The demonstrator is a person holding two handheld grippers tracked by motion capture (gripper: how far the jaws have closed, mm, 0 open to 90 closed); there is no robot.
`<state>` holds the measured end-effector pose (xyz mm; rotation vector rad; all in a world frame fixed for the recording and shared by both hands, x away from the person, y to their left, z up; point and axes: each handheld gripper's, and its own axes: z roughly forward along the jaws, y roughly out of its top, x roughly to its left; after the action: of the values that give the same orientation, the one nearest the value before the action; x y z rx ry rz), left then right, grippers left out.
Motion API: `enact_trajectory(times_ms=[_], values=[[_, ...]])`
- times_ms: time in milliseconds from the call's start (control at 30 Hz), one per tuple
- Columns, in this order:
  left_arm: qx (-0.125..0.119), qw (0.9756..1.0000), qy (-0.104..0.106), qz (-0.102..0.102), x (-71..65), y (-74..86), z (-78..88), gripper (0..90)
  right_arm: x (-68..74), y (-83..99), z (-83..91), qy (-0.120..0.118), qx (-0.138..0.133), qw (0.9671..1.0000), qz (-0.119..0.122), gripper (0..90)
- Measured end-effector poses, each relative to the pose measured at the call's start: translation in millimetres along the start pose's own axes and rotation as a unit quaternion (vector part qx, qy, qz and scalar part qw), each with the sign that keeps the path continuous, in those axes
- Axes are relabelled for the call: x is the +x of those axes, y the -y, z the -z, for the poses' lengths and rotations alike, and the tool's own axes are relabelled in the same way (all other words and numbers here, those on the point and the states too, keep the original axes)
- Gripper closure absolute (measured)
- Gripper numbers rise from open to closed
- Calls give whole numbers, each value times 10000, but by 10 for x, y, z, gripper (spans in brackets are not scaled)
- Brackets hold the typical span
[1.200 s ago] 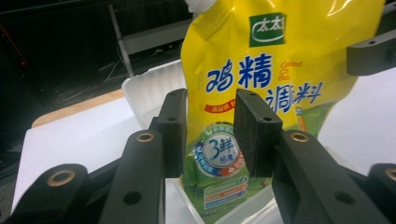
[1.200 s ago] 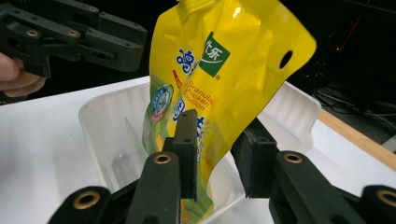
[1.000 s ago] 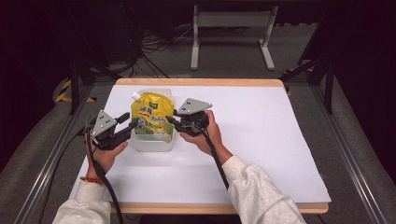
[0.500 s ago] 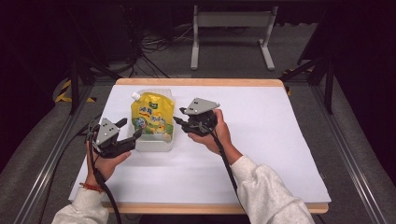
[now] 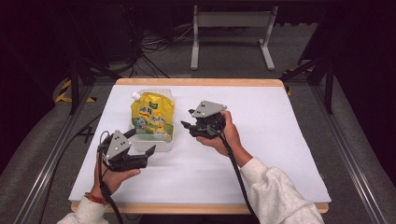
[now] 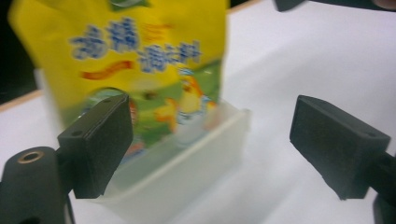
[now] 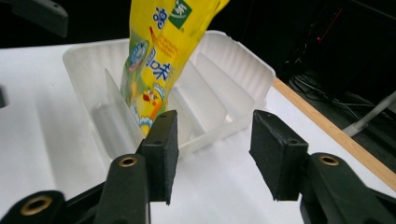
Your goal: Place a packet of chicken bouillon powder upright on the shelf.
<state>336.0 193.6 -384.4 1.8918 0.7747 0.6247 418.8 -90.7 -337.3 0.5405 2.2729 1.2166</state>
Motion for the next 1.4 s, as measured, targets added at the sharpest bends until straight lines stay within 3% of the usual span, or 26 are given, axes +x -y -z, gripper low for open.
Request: enact_trajectory(times_ms=[67, 333, 500, 833, 967, 1400], values=[[42, 10000, 73, -14, -48, 35, -1, 117, -31, 38, 36, -133, 7, 9999, -72, 492], [275, 9992, 268, -97, -180, 138, -42, 104, -86, 147, 159, -5, 237, 9997, 63, 462], [361, 9988, 281, -182, -230, 162, -75, 103, -108, 241, 221, 28, 363, 9992, 164, 446], [671, 9959, 389, -463, -369, 247, -137, 114, -200, 501, 441, 150, 536, 9979, 317, 404], [720, 9956, 435, -413, -396, 269, -154, 117, -219, 609, 532, 193, 644, 9970, 373, 378], [996, 9926, 467, -511, -428, 371, -191, 117, -222, 984, 789, 408, 928, 9944, 303, 262]])
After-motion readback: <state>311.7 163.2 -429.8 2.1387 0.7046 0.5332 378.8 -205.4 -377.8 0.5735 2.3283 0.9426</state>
